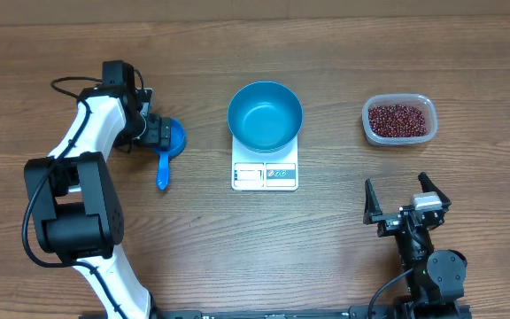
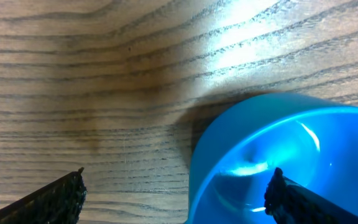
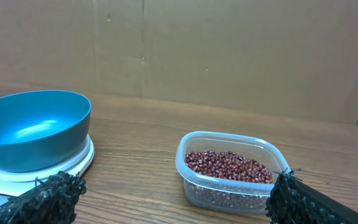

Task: Scoop item into bowl and weigh 150g on scale
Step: 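Lower the left gripper and grasp the blue scoop's cup rim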

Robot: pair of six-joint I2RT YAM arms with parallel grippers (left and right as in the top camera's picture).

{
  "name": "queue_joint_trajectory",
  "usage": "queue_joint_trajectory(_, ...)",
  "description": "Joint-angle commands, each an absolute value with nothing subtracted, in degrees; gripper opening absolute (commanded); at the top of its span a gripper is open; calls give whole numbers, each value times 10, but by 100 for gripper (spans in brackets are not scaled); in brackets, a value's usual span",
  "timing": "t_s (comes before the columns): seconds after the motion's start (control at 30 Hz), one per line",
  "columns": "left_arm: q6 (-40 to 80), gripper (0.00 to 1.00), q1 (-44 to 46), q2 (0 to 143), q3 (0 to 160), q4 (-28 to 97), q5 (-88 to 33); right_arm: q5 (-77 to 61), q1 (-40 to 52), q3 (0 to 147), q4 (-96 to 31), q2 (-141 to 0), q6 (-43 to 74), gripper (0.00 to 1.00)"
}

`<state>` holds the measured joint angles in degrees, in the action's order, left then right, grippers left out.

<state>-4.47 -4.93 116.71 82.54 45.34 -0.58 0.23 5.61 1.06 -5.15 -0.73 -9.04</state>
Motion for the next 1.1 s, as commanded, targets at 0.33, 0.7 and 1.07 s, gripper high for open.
queue_joint_trajectory(0.33,-32,94,-52,1170,818,456,0,-1,53,4,-48,-2,-95,100)
queue_joint_trajectory(0.7,-32,65,-52,1170,818,456,0,-1,53,4,-48,-2,-95,100)
queue_joint_trajectory(1.07,-32,42,-52,1170,818,456,0,-1,53,4,-48,-2,-95,100)
